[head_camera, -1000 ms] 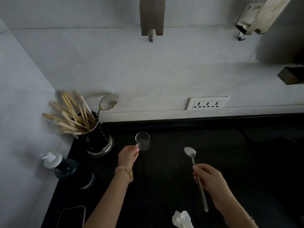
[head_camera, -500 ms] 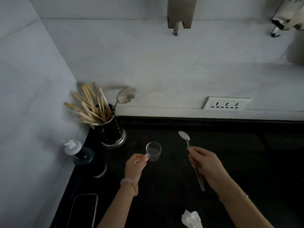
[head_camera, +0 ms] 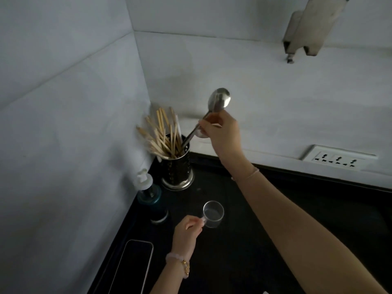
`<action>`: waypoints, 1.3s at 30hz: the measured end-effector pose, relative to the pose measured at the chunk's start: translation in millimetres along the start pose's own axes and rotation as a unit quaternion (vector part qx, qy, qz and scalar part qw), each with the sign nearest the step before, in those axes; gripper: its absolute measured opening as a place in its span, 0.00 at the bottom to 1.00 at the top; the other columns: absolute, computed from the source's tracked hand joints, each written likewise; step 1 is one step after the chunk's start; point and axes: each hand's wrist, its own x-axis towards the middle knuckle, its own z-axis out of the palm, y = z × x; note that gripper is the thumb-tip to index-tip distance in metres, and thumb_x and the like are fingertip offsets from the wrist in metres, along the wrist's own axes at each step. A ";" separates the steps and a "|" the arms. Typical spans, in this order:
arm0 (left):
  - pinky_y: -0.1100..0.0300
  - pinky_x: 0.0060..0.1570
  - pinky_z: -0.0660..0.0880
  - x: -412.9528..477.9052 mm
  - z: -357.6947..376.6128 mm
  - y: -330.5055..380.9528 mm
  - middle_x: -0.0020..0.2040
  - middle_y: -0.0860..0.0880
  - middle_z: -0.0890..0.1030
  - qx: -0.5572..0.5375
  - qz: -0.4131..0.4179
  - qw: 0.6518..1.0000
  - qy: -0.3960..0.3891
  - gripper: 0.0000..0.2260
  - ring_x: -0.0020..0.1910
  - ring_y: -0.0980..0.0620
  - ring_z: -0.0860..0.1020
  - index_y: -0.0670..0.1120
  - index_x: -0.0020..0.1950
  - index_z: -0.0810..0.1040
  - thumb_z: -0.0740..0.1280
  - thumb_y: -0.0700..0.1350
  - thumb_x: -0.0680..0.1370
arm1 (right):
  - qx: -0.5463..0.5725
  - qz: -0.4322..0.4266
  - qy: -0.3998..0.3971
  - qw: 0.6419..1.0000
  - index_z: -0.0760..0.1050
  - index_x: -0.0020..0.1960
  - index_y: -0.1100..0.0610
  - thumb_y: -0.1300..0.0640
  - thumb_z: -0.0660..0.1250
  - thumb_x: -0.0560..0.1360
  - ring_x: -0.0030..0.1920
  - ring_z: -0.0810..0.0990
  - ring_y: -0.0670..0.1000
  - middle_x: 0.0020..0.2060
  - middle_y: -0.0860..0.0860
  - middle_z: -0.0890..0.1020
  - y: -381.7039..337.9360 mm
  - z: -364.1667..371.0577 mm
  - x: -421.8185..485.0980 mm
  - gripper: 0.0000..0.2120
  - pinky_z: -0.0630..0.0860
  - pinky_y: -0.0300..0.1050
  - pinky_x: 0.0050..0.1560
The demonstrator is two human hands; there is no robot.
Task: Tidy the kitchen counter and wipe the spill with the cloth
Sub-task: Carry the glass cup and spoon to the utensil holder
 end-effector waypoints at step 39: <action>0.52 0.58 0.76 10.5 -4.1 -0.3 0.48 0.46 0.82 -0.006 -0.005 1.000 0.012 0.03 0.51 0.51 0.80 0.44 0.45 0.79 0.68 0.43 0.73 | -0.207 0.058 -0.101 0.971 0.79 0.47 0.50 0.54 0.67 0.73 0.42 0.82 0.48 0.38 0.47 0.83 76.2 -25.6 -21.2 0.04 0.80 0.48 0.49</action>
